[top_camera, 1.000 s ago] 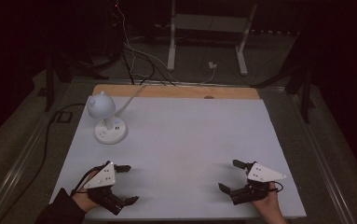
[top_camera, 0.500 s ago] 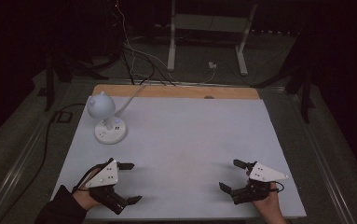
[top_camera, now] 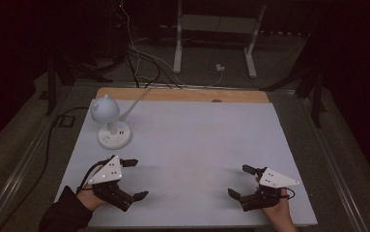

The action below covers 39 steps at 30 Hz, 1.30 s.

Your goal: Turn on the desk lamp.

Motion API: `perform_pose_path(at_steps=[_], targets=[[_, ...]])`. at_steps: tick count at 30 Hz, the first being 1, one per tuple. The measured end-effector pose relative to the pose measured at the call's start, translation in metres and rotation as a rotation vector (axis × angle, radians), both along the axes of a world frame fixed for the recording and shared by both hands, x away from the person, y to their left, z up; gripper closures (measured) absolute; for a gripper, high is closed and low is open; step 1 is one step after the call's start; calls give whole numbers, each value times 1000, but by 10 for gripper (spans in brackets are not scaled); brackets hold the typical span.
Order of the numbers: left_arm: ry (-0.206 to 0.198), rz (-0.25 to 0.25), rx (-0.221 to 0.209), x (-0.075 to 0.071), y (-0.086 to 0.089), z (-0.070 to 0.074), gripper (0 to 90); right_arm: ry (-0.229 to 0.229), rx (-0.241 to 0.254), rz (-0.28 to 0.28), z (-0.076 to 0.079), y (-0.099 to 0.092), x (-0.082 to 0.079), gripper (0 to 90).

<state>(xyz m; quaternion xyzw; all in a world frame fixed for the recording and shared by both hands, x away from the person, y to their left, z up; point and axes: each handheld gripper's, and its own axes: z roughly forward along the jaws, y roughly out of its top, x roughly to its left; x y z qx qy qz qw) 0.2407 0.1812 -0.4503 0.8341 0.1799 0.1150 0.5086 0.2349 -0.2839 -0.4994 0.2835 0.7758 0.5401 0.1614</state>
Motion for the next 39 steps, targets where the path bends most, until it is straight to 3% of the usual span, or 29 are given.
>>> perform_pose_path(at_steps=[11, 21, 28, 39], targets=[[-13, 114, -17, 16, 1, 4, 2, 2, 6, -1, 0, -1, 0, 0], [-39, 266, -19, 29, 4, 4, 2, 0, 5, -4, 0, -2, 0, 0], [-25, 361, -31, 41, 8, -4, 3, -1, 6, -6, 1, -3, 0, 0], [-43, 557, -55, 55, 12, -9, 4, -3, 6, -10, 1, -3, 0, 0]])
